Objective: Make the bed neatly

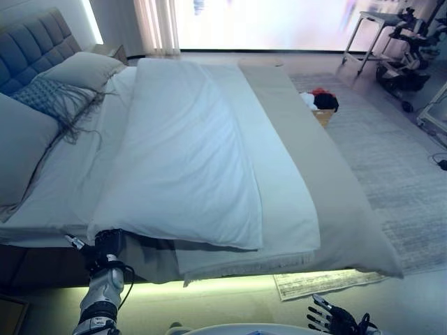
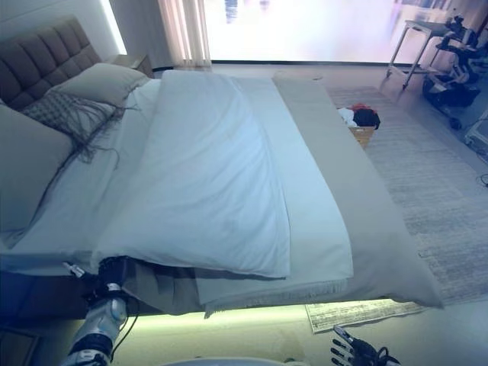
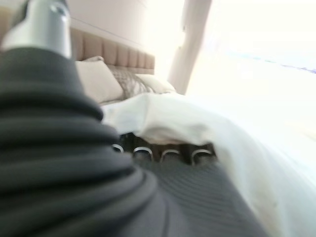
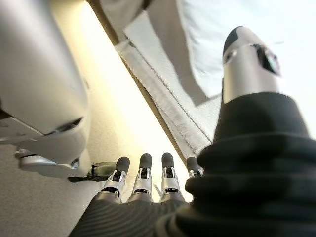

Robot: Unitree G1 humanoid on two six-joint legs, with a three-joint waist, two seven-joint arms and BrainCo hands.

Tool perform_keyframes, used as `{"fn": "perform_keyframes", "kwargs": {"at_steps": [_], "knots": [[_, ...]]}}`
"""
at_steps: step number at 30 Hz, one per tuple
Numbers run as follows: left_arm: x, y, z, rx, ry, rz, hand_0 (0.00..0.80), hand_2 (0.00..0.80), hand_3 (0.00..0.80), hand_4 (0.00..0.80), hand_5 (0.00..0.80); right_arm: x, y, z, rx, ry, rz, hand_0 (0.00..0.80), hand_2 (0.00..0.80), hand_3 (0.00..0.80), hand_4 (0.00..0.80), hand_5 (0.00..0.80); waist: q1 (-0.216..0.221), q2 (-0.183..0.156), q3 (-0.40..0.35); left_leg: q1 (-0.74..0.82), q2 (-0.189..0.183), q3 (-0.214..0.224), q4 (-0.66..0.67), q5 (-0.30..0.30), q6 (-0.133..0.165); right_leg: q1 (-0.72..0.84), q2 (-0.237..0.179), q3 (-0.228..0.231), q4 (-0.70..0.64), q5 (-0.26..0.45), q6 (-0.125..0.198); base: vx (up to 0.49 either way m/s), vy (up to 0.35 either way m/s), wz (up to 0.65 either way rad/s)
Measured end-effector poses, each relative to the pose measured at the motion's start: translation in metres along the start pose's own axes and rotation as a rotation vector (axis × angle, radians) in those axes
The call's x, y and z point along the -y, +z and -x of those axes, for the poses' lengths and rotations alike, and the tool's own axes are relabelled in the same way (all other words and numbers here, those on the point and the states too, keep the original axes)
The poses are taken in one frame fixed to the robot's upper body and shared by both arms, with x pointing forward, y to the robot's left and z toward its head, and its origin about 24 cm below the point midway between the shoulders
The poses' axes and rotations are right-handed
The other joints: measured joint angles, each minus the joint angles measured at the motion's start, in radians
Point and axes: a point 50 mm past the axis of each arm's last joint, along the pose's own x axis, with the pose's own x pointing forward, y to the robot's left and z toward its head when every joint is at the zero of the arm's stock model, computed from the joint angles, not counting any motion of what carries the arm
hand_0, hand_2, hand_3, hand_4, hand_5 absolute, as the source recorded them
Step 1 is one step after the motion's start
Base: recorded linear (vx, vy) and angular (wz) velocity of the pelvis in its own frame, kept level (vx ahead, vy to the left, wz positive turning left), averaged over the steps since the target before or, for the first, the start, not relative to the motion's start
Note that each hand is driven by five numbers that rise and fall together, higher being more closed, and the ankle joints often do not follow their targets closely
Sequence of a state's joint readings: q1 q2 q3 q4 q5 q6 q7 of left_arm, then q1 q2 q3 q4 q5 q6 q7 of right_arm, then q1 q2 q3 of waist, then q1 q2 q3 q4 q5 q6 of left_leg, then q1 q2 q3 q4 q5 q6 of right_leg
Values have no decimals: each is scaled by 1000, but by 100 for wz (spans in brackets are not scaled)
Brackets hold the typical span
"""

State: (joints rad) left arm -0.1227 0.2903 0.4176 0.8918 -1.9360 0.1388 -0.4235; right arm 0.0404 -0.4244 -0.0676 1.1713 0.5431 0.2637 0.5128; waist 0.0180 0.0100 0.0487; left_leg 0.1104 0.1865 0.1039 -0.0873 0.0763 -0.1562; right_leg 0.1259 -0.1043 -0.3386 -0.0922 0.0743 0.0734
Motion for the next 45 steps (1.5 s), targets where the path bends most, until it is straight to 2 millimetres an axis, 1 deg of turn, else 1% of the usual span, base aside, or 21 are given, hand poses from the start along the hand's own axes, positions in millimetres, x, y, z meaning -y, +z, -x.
{"fn": "perform_keyframes", "kwargs": {"at_steps": [6,7,10,12,13,15,17,19,21,23,27,31,35,37,38,39,41,42,43,44,45], "knots": [[16,22,-4,49,-39,-37,0,0,0,0,0,2,2,-1,22,-40,-15,0,0,0,0,0,10,0,-4,-3,0,-14,-5,-4,4,11,0,-13,0,-7,0,-50,-1,6],[19,25,-6,48,-44,-58,0,0,0,0,0,2,2,-1,28,-43,-25,0,0,0,0,0,24,1,-4,-3,2,-27,-5,-6,1,10,0,-17,0,-7,0,-67,9,1],[27,40,-6,80,-47,-89,0,0,0,0,0,-2,5,-3,49,-42,-48,0,0,0,0,0,30,-3,-9,-15,-1,-54,-4,-5,-5,9,-2,-36,-1,-8,3,-56,15,11],[32,51,-5,100,-34,-113,0,0,0,0,0,-4,9,-4,60,-38,-60,0,0,0,0,0,39,-5,-10,-18,-2,-56,0,-5,-5,7,-2,-39,-1,-9,4,-53,17,2],[35,55,-6,109,-27,-120,0,0,0,0,0,-4,10,-4,64,-37,-63,0,0,0,0,0,51,-5,-11,-18,-2,-61,0,-5,-5,5,-2,-41,-1,-9,4,-48,19,-1],[38,65,-5,138,-18,-126,0,0,0,0,0,-6,13,-6,78,-32,-77,0,0,0,0,0,55,-5,-11,-22,-6,-82,-1,-6,-7,5,-2,-48,-1,-10,5,-43,22,4],[41,77,-3,172,1,-137,0,0,0,0,0,-9,17,-7,92,-23,-85,0,0,0,0,0,61,-5,-11,-22,-5,-84,-1,-12,-10,6,-3,-60,-1,-10,6,0,0,0],[43,86,-2,204,15,-131,0,0,0,0,0,-8,18,-7,96,-23,-97,0,0,0,0,0,74,-6,-13,-20,-3,-84,-4,-17,-14,6,-4,-70,-1,-10,6,-9,48,-8],[44,97,2,253,30,-112,0,0,0,0,0,-8,17,-7,98,-23,-114,0,0,0,0,0,78,-11,-16,-21,-2,-88,-1,-20,-15,4,-5,-83,-1,-10,7,-25,51,-7],[43,109,7,310,53,-83,0,0,0,0,0,-6,14,-6,87,-33,-123,0,0,0,0,0,80,-12,-17,-24,-3,-107,0,-22,-17,2,-6,-85,-1,-12,10,-20,43,1],[37,115,11,343,98,-55,0,0,0,0,0,0,6,-4,64,-59,-154,0,0,0,0,0,80,-17,-21,-36,-8,-110,0,-23,-17,-9,-11,-89,-1,-13,12,0,47,1],[34,116,13,346,121,-30,0,0,0,0,0,2,9,-2,82,-64,-174,0,0,0,0,0,81,-17,-21,-36,-9,-113,1,-23,-18,-8,-12,-91,-1,-14,14,14,41,0],[28,118,16,354,145,-15,0,0,0,0,0,1,12,-3,88,-58,-167,0,0,0,0,0,84,-16,-20,-37,-11,-122,1,-24,-17,-4,-13,-98,-1,-15,15,12,22,6],[27,129,23,430,130,35,0,0,0,0,0,2,10,-2,83,-61,-167,0,0,0,0,0,98,-14,-20,-40,-12,-135,1,-25,-16,0,-14,-109,-1,-17,17,9,20,17],[28,141,31,512,101,68,0,0,0,0,0,5,7,-1,75,-70,-169,0,0,0,0,0,119,-11,-21,-46,-14,-142,2,-28,-14,2,-16,-118,-1,-18,19,10,14,32],[32,156,40,573,94,62,0,0,0,0,0,6,4,0,70,-75,-172,0,0,0,0,0,138,-8,-23,-56,-19,-157,4,-27,-13,3,-20,-132,-1,-20,22,13,9,43],[44,187,62,655,90,4,0,0,0,0,0,11,-1,2,58,-89,-177,0,0,0,0,0,178,1,-37,-72,-32,-186,5,-27,-10,12,-30,-162,0,-27,31,21,1,51],[48,199,72,681,100,-32,0,0,0,0,0,14,-4,4,53,-97,-180,0,0,0,0,0,194,5,-49,-77,-40,-197,2,-26,-6,14,-36,-174,0,-30,36,29,-4,49],[53,209,81,697,117,-69,0,0,0,0,0,18,-7,6,43,-112,-186,0,0,0,0,0,218,10,-64,-86,-49,-208,3,-25,-1,17,-44,-190,1,-32,41,27,-6,58],[54,216,89,702,145,-96,0,0,0,0,0,20,-7,7,42,-119,-188,0,0,0,0,0,232,12,-70,-90,-57,-218,3,-20,9,31,-48,-198,1,-37,48,22,-6,71],[52,219,94,694,187,-130,0,0,0,0,0,21,-7,8,43,-122,-188,0,0,0,0,0,245,16,-72,-95,-62,-216,3,-15,13,44,-57,-202,1,-45,54,19,-7,85]]}}
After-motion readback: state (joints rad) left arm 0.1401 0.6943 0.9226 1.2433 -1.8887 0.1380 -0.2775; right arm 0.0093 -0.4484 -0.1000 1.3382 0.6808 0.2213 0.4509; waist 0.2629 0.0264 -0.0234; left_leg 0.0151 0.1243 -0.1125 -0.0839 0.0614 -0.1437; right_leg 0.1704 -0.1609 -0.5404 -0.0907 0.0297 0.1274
